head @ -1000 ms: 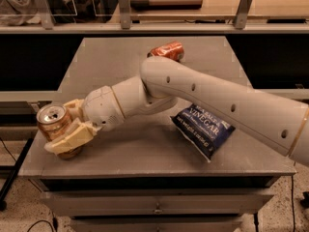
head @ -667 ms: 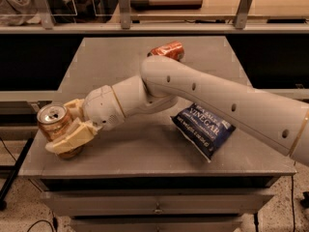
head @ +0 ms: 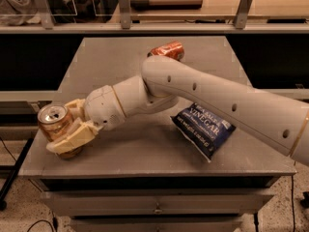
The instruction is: Knock orange can over
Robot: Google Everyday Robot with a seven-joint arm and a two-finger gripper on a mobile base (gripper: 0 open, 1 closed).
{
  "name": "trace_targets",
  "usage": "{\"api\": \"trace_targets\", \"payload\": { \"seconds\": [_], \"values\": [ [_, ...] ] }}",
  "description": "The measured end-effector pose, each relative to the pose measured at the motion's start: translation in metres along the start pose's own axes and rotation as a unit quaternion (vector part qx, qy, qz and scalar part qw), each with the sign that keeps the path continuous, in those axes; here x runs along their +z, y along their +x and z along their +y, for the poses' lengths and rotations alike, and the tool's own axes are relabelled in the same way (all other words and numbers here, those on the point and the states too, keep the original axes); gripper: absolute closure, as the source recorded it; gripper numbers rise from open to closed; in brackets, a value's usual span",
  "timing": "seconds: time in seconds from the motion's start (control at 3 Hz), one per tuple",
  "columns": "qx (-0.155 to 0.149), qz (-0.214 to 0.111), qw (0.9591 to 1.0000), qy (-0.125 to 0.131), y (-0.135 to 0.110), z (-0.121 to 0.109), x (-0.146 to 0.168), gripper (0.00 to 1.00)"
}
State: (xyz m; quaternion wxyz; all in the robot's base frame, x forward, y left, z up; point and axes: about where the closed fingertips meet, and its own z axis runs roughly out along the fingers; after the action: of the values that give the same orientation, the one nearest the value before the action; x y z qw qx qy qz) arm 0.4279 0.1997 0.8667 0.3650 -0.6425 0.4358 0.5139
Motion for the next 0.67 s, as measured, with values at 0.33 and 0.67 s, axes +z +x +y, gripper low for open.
{"api": "trace_targets", "payload": {
  "seconds": [0.33, 0.67],
  "values": [
    [0.000, 0.000, 1.0000, 0.000, 0.000, 0.000, 0.000, 1.00],
    [-0.016, 0.017, 0.9997, 0.001, -0.013, 0.001, 0.002, 1.00]
  ]
}}
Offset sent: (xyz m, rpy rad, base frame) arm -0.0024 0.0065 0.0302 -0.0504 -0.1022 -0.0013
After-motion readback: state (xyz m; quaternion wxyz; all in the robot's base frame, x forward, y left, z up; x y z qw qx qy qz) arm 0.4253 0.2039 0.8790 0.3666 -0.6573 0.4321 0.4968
